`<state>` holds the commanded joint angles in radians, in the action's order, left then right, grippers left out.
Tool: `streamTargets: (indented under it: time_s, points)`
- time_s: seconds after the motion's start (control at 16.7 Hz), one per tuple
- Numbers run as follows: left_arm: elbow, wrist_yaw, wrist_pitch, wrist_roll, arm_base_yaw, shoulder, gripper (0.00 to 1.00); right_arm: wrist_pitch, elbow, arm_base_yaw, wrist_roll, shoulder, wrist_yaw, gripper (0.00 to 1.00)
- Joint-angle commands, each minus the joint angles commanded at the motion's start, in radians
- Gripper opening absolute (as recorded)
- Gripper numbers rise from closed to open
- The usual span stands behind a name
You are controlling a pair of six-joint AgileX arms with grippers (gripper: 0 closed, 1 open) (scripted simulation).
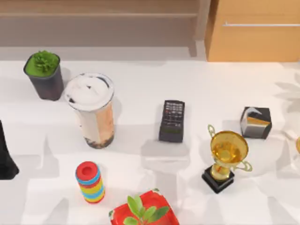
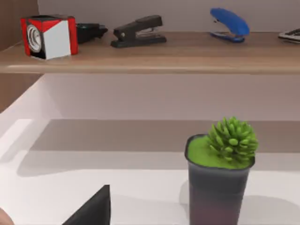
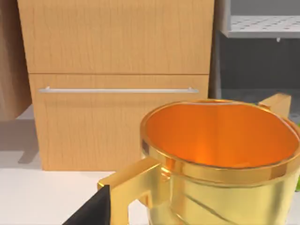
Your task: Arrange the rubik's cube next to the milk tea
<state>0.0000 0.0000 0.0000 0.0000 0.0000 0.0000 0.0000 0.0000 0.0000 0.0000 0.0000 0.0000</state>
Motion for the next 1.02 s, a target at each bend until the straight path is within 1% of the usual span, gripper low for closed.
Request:
streamTargets:
  time_s: [0.24,0.42,0.6,1.02]
  points:
    - [0.031,-0.008,0.011,0.001,-0.012,0.029,1.00,0.000,0.000,0.000,0.000,0.000,0.000,1.00]
    - [0.155,-0.043,0.038,0.004,-0.052,0.147,1.00,0.000,0.000,0.000,0.000,0.000,0.000,1.00]
    - [0.368,-0.099,0.062,0.004,-0.109,0.358,1.00,0.000,0.000,0.000,0.000,0.000,0.000,1.00]
    - [0.931,-0.258,0.104,0.007,-0.272,1.038,1.00,0.000,0.000,0.000,0.000,0.000,0.000,1.00]
